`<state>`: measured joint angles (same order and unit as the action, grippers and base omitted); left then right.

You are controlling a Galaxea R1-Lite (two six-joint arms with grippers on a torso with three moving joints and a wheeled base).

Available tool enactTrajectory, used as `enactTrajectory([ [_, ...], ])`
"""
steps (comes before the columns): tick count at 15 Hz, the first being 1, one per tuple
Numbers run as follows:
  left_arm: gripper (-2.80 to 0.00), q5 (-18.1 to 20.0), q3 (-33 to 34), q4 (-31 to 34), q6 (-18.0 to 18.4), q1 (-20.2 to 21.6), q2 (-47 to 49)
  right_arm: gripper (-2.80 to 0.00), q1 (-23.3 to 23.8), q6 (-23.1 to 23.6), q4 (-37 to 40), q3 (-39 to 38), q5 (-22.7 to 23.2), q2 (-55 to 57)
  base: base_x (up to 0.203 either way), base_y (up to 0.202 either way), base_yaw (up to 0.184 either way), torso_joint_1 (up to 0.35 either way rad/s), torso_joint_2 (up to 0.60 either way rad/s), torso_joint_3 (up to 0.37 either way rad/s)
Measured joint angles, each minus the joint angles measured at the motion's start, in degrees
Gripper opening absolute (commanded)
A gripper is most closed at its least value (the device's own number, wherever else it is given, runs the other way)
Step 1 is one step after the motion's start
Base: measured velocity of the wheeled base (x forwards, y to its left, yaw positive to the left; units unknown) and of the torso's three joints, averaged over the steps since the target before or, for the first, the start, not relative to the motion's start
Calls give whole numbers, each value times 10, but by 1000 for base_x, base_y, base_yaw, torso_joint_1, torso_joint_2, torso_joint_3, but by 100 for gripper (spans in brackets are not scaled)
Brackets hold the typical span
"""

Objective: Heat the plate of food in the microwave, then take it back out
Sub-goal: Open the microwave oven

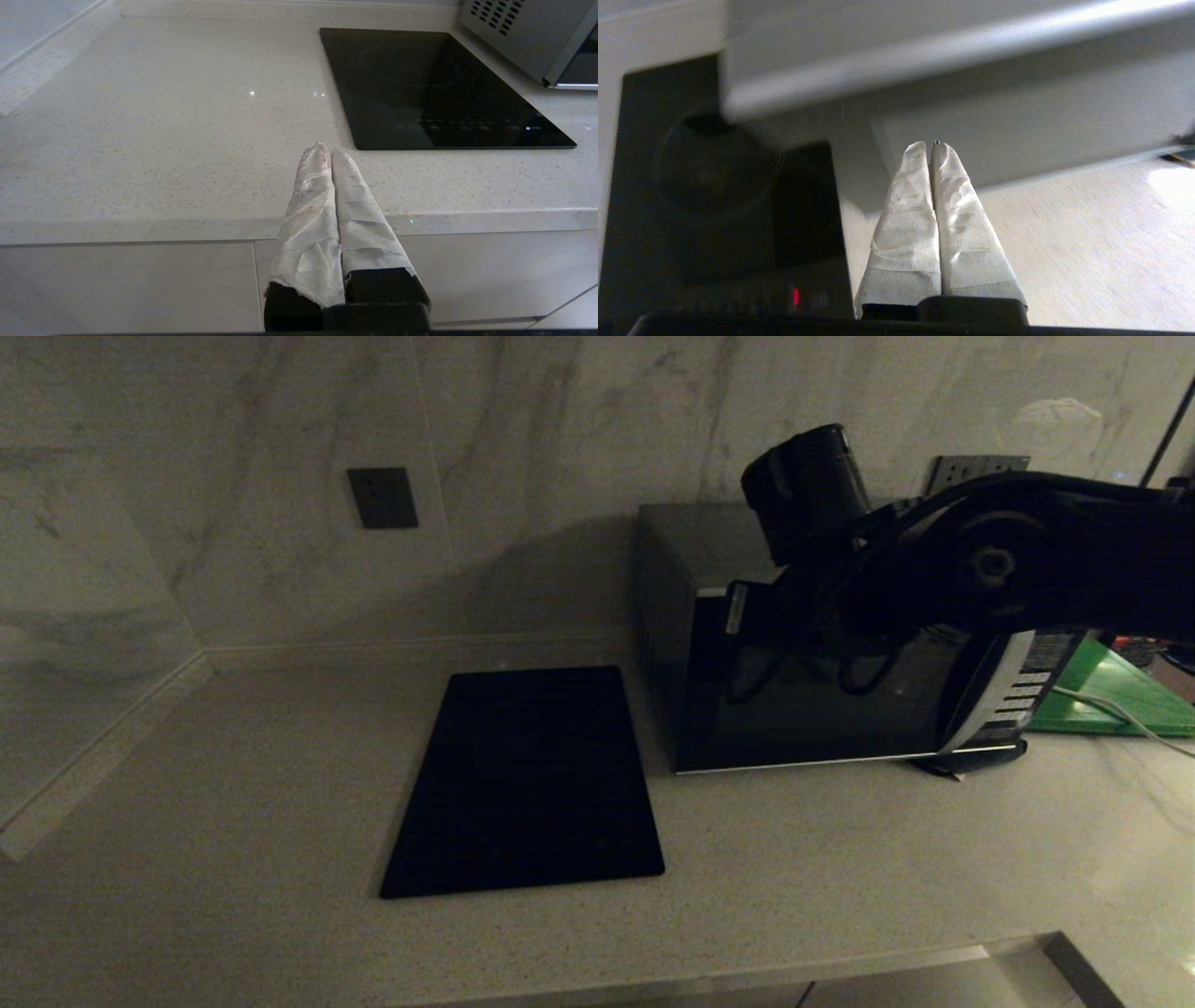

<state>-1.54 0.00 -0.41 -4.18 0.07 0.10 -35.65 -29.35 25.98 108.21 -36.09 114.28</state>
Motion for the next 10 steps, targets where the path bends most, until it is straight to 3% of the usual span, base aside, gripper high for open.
enactTrajectory([
  [5, -280, 0, 0, 0, 0, 0, 0, -280, 5, 44, 4, -175, -1, -191, 0, 0, 0, 0, 0, 0],
  [7, -280, 0, 0, 0, 0, 0, 0, -280, 60, 98, 4, -247, -1, -278, 0, 0, 0, 0, 0, 0],
  [10, -280, 0, 0, 0, 0, 0, 0, -280, 183, 181, 4, -343, 10, -405, 0, 0, 0, 0, 0, 0],
])
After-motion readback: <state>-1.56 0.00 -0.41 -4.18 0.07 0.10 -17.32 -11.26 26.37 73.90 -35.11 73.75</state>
